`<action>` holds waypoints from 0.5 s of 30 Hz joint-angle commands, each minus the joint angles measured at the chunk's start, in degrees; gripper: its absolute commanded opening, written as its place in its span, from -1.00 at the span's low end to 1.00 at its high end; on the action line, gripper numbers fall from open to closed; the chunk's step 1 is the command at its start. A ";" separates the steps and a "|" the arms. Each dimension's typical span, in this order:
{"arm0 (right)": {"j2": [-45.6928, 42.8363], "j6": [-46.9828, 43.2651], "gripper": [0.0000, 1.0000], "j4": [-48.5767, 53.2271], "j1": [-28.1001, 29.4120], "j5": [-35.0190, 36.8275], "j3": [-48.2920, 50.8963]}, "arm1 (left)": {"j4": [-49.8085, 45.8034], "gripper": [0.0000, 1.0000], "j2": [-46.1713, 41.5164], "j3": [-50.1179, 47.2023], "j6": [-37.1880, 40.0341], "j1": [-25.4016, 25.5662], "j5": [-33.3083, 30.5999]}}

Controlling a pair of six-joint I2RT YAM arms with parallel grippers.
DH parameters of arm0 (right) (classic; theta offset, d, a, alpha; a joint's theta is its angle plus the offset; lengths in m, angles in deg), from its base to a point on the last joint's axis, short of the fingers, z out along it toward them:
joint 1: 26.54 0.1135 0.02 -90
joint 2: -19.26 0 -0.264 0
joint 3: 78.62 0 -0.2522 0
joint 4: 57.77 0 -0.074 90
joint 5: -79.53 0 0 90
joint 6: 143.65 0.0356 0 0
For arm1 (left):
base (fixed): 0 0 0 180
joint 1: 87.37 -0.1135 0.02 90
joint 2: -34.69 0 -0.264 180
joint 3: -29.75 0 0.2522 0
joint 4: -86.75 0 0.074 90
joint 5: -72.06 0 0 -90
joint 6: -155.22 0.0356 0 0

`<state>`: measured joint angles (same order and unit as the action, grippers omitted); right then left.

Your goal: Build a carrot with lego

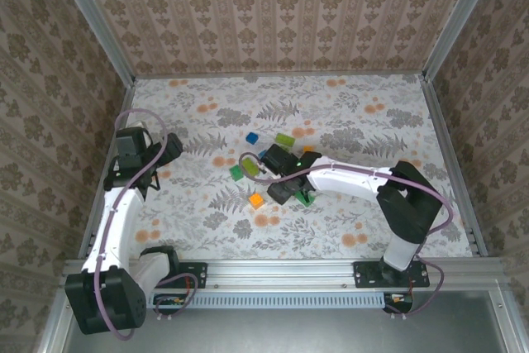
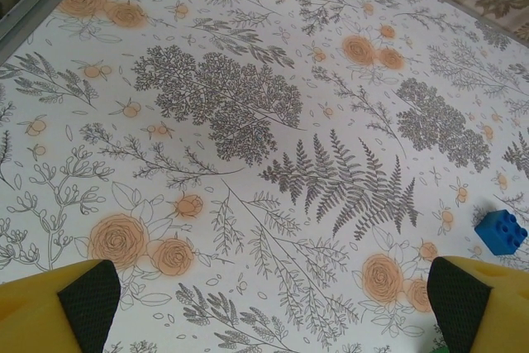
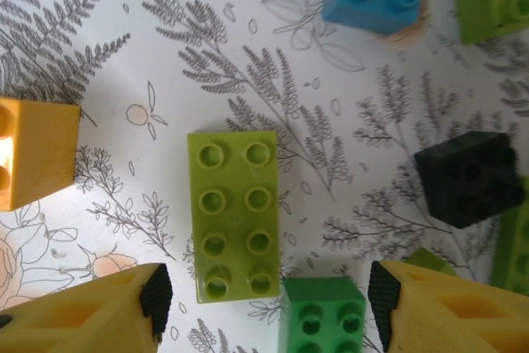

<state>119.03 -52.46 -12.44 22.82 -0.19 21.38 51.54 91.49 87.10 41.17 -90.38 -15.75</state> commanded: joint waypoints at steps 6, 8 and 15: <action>3.29 -1.89 0.31 0.83 0.01 -3.24 -1.78 | -0.24 0.98 0.25 0.53 -0.89 -0.58 1.85; 3.91 -1.98 0.30 0.65 -0.21 -3.81 -2.04 | -0.20 0.97 0.27 0.53 -0.75 -0.52 1.85; 6.28 -1.90 0.23 0.40 -0.78 -4.88 -3.30 | 0.28 0.98 0.42 0.53 -0.89 -0.55 2.13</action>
<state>124.01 -53.73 -12.51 22.40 -3.69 19.85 51.56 91.68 87.10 41.17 -90.47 -14.59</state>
